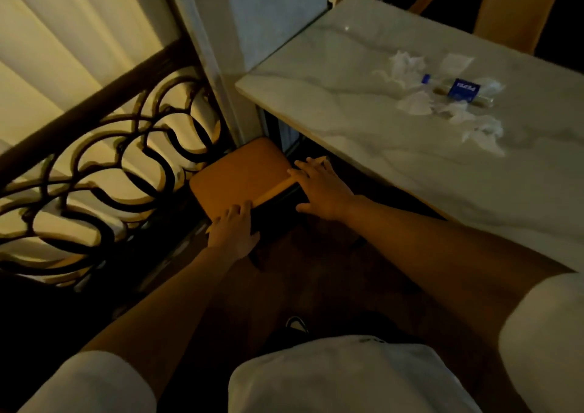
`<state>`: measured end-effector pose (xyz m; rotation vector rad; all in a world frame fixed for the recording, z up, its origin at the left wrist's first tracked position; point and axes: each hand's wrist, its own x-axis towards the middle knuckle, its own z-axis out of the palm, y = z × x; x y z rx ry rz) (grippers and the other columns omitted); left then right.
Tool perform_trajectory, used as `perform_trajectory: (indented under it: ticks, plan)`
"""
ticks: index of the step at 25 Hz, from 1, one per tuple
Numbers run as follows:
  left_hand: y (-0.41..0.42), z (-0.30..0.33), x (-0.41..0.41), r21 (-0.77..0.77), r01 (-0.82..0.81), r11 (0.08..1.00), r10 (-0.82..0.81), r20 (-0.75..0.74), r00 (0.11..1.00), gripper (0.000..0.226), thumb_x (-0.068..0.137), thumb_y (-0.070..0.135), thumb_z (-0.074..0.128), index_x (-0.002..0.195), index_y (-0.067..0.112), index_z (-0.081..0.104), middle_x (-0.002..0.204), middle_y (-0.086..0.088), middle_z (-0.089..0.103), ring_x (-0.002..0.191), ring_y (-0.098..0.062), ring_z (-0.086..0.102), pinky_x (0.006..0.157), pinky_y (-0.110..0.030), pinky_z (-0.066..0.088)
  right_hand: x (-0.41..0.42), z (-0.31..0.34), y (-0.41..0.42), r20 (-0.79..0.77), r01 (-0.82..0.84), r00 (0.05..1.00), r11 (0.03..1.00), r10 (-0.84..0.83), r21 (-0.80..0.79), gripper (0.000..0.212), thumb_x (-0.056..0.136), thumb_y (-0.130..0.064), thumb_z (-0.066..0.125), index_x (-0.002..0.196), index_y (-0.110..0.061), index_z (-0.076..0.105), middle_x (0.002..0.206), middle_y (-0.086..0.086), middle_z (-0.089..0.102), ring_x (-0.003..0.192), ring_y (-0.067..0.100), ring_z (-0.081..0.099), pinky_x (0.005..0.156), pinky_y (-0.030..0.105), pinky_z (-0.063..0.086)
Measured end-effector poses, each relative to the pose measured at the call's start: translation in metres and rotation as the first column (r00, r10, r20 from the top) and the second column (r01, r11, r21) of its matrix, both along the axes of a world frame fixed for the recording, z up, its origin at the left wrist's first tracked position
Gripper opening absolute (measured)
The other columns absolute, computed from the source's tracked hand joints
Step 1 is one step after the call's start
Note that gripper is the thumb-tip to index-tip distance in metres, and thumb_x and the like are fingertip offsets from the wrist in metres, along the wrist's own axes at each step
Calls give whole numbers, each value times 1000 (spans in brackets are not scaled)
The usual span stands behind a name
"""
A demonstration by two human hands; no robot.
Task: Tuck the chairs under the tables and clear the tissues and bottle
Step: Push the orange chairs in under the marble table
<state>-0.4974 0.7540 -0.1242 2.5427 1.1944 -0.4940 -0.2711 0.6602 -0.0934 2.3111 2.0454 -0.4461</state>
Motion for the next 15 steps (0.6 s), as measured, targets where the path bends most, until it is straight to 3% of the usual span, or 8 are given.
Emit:
perform_trajectory:
  ticks: [7, 10, 13, 15]
  plan:
    - [27, -3, 26, -116, -52, 992, 48, -39, 998, 65, 90, 36, 66, 145, 26, 33, 117, -2, 57, 100, -26, 61, 78, -44, 58, 39, -33, 30, -7, -119, 993, 986, 120, -119, 99, 84, -65, 59, 157, -17, 12, 164, 11, 15, 151, 33, 11, 120, 55, 6]
    - [29, -2, 31, -147, -125, 981, 112, -91, 989, 67, 87, 40, 70, 144, 32, 36, 123, 2, 59, 111, -27, 58, 85, -47, 56, 54, -39, 51, 7, -253, 967, 956, 256, -148, 94, 82, -60, 66, 155, -18, 24, 156, 10, 33, 145, 33, 28, 120, 55, 6]
    - [29, -6, 35, -115, -199, 973, 188, -100, 977, 66, 86, 37, 70, 143, 39, 37, 128, 1, 58, 113, -29, 57, 84, -51, 56, 69, -47, 75, 12, -317, 946, 929, 325, -193, 75, 77, -53, 73, 140, -23, 45, 130, 8, 56, 121, 33, 52, 116, 57, 22]
    - [27, -10, 36, -92, -230, 969, 222, -86, 971, 57, 91, 26, 64, 140, 40, 40, 127, -1, 59, 108, -30, 61, 77, -47, 56, 73, -52, 81, -9, -339, 940, 926, 342, -166, 53, 75, -46, 77, 120, -26, 57, 110, 5, 62, 101, 30, 60, 97, 49, 47]
